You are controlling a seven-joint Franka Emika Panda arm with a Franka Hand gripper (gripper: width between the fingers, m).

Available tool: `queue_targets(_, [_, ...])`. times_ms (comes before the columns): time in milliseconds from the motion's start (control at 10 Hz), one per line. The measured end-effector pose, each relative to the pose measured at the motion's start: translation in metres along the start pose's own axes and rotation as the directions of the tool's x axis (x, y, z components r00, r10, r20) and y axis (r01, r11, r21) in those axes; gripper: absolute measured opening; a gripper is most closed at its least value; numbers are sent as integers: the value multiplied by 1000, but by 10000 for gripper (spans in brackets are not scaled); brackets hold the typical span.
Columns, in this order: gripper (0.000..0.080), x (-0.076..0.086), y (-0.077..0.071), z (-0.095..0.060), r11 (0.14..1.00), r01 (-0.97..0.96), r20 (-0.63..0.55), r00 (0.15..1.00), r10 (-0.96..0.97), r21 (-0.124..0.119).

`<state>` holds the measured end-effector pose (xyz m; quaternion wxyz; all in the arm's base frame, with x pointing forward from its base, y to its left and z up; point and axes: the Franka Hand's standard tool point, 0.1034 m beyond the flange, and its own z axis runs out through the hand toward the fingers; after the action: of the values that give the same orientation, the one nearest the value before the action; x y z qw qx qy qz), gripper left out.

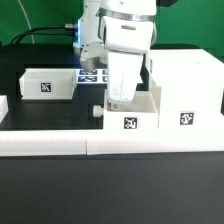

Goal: Assemble drawer

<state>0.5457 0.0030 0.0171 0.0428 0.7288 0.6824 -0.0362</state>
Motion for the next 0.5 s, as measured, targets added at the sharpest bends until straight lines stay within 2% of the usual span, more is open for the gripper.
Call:
queue_targets(200, [42, 0, 0, 0, 1000, -17, -1, 1000, 17, -2])
queue_targets(400, [42, 1, 1, 1, 999, -19, -10, 1000, 19, -30])
queue_targets(500, [42, 1, 0, 1, 999, -20, -9, 1000, 20, -25])
